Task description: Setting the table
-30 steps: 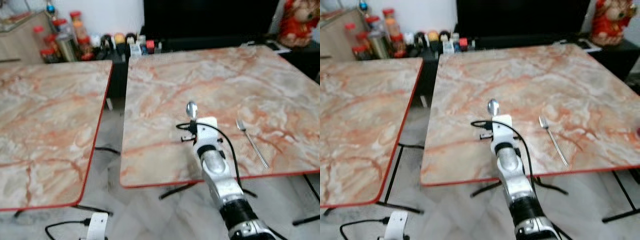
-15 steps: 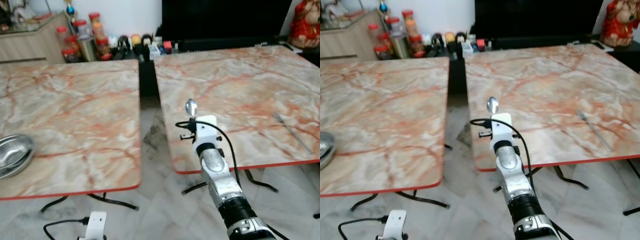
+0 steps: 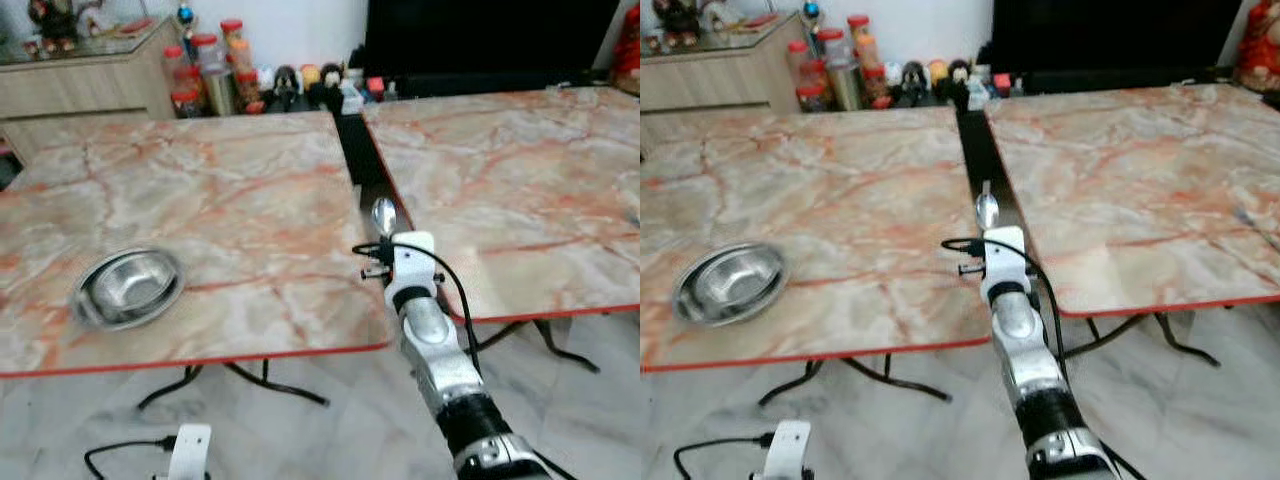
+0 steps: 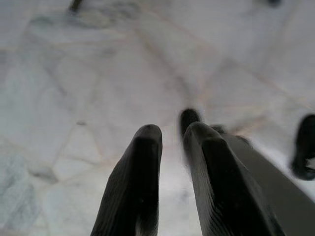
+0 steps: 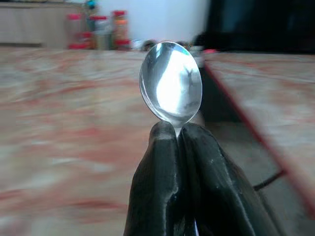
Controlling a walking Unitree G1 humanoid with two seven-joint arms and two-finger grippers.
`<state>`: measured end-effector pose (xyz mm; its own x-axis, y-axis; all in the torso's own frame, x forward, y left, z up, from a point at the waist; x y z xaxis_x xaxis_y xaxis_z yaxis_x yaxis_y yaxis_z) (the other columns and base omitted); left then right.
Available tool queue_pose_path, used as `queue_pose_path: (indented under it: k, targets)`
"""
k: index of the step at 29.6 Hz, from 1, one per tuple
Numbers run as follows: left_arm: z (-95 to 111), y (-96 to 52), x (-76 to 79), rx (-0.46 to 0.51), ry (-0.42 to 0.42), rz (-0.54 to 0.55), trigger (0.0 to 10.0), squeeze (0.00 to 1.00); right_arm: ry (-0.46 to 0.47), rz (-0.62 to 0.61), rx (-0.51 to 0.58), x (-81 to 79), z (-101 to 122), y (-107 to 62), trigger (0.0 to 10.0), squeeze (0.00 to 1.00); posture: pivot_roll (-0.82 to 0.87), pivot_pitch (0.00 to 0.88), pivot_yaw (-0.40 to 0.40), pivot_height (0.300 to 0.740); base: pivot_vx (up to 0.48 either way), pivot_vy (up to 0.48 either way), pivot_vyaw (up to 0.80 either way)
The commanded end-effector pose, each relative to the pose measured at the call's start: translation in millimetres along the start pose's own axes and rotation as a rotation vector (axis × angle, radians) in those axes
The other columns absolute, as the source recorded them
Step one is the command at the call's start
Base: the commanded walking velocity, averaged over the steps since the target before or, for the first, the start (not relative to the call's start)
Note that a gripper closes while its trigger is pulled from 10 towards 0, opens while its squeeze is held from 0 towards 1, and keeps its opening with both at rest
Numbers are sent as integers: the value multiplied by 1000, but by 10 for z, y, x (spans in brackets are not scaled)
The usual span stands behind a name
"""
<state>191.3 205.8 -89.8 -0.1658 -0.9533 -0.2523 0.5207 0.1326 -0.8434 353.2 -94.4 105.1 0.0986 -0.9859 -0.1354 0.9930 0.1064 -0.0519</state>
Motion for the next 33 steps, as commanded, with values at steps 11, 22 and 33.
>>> queue_pose_path:
  k: [11,22,33]
  targets:
    - [12,1,-18,2,1,12,10000,0,-5,11,28,-18,68,29,10000,0,-59,0,18,740,0,339,0]
    - [45,1,-34,27,-18,24,10000,0,-5,11,28,-15,59,30,10000,0,-61,0,20,740,0,0,0]
    - [65,2,-46,35,-6,32,10000,0,-2,19,25,-30,49,31,10000,0,-59,0,18,740,183,0,0]
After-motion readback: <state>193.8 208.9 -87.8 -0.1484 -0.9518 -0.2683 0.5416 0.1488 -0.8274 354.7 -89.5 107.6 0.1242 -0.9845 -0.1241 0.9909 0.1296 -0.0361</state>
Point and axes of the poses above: a point about 5 cm out from each wrist's last joint towards the gripper, its own y axis pointing out of the wrist towards the gripper, its own z axis along the axis of the wrist's last joint, x = y × z, the point moved 1 cm from there along y, pointing out of the wrist towards the gripper, and after that the axes turned 13 degrees about y, right-handed, at the moved point
